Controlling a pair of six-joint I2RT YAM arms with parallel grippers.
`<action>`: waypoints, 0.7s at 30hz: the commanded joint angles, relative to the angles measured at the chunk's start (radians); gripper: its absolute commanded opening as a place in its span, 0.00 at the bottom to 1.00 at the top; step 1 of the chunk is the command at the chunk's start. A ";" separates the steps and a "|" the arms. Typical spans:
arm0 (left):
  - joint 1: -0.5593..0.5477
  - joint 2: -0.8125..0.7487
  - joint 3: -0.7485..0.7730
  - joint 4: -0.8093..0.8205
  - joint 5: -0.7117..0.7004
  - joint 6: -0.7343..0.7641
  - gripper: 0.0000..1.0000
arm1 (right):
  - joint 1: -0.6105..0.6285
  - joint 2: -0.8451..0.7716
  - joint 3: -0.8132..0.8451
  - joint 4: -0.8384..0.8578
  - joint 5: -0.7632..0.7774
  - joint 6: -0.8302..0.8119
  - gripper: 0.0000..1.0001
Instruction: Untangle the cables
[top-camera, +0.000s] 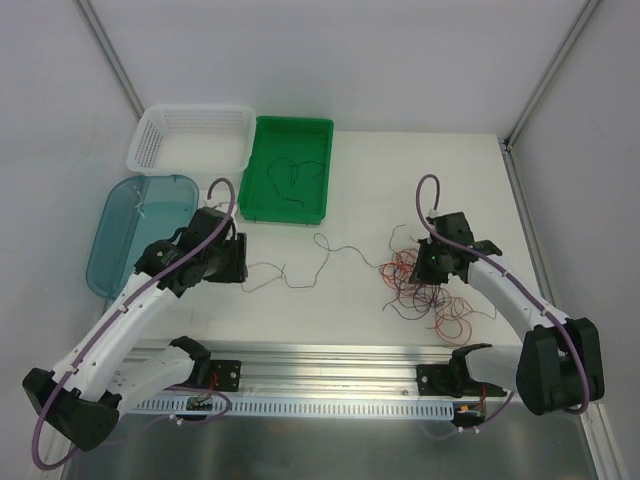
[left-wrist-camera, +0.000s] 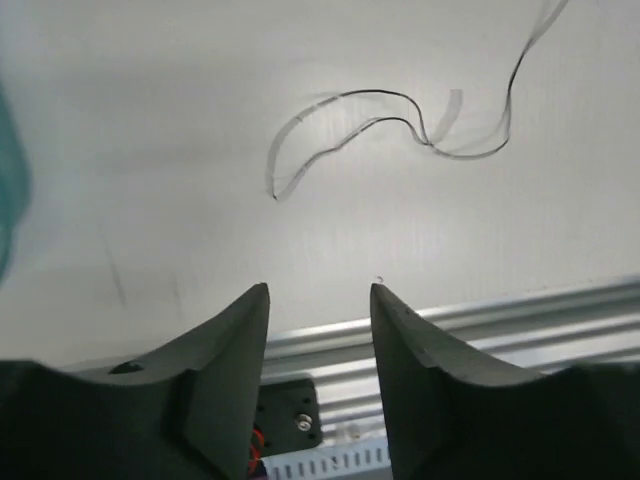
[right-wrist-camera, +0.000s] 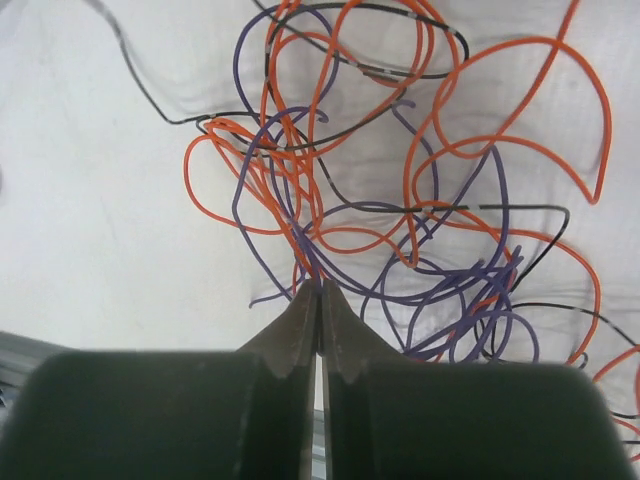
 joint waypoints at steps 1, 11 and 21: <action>-0.072 -0.021 -0.074 0.105 0.136 -0.072 0.49 | 0.072 0.002 0.044 -0.045 0.026 -0.041 0.01; -0.406 0.266 0.146 0.212 0.106 0.178 0.96 | 0.172 0.038 0.056 -0.071 0.040 -0.051 0.01; -0.440 0.596 0.119 0.784 0.295 0.410 0.93 | 0.172 -0.119 0.102 -0.127 -0.015 -0.056 0.01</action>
